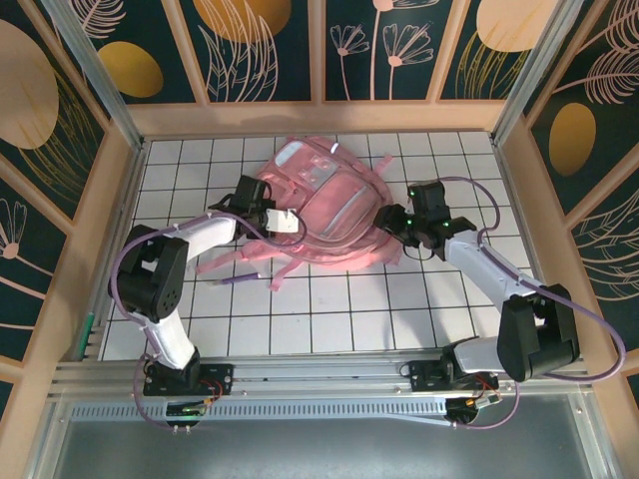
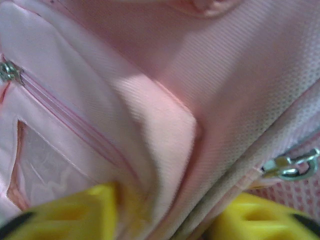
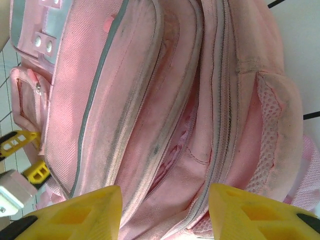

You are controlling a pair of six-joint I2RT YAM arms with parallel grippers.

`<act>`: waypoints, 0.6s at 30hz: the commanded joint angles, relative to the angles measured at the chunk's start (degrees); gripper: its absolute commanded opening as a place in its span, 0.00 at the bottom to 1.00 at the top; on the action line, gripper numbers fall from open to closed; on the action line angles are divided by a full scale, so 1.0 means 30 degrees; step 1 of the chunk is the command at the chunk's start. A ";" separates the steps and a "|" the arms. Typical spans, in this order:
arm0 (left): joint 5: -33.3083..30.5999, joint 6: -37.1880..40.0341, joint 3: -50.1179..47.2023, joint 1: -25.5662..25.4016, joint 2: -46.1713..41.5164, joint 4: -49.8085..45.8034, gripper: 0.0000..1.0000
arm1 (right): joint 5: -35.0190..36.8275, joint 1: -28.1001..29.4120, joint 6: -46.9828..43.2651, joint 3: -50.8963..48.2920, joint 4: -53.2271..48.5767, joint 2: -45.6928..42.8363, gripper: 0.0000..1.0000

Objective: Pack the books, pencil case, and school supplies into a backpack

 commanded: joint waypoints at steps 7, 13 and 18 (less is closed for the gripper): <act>0.2033 -0.6078 0.3499 -0.1404 0.0485 -0.3347 0.00 | -0.0205 0.1171 -0.0391 0.0549 -0.0793 -0.1045 0.49; 0.3643 -1.0645 0.4173 -0.2011 -0.0609 -0.4942 0.00 | 0.2903 0.3647 -0.0789 0.0972 -0.1086 -0.1498 0.48; 0.6733 -1.4123 0.3776 -0.2014 -0.1685 -0.5012 0.00 | 0.2365 0.6107 -0.2261 0.0747 0.1913 -0.0985 0.44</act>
